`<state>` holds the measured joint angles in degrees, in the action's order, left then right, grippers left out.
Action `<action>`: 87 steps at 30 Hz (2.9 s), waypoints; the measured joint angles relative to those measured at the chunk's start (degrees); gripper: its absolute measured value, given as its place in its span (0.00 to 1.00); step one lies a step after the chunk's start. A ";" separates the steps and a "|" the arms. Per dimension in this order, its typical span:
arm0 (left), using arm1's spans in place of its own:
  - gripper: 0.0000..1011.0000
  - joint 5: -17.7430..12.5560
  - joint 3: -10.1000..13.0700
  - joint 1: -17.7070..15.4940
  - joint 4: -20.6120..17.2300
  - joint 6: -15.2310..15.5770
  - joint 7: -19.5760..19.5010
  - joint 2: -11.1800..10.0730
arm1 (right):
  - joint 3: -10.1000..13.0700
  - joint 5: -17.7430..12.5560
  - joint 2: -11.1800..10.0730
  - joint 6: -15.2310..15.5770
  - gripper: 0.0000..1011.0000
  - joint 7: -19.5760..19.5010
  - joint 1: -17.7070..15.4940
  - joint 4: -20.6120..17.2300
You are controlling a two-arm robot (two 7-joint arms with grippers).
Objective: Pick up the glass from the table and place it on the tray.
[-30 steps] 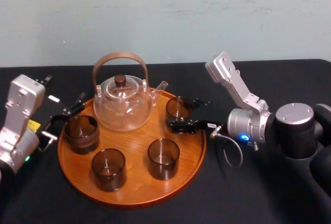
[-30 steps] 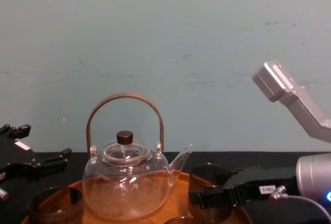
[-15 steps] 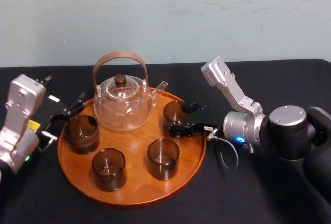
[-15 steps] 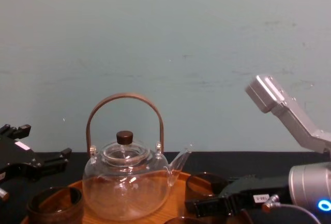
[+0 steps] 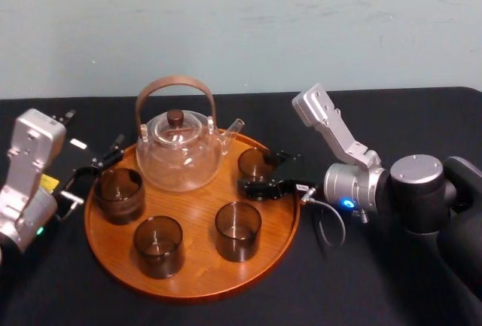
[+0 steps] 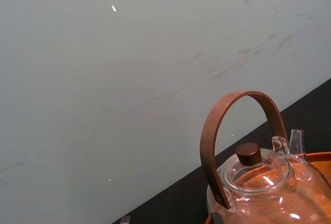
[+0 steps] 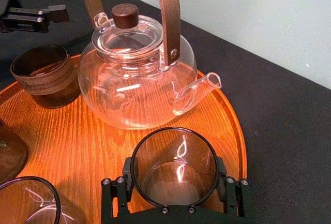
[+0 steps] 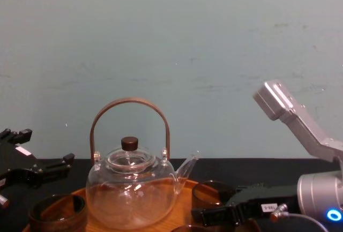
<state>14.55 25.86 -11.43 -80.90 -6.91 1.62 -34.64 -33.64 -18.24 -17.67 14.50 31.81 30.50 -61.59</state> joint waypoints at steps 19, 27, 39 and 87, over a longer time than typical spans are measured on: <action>0.99 0.00 0.00 0.00 0.00 0.00 0.00 0.00 | -0.05 0.63 -0.02 0.46 0.99 -0.37 -0.19 0.22; 0.99 0.00 0.00 0.00 0.00 0.00 0.00 0.00 | -0.04 0.57 -0.02 0.42 0.99 -0.36 -0.17 0.15; 0.99 0.00 0.00 0.00 0.00 0.00 0.00 0.00 | 0.02 0.43 -0.02 0.37 0.99 -0.31 -0.14 0.08; 0.99 0.00 0.00 0.00 0.00 0.00 0.00 0.00 | 14.66 -9.41 -13.58 0.62 0.99 -9.95 -17.46 -21.50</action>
<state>14.55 25.86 -11.43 -80.90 -6.91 1.62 -34.64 -18.98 -27.65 -31.25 15.12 21.86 13.04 -83.09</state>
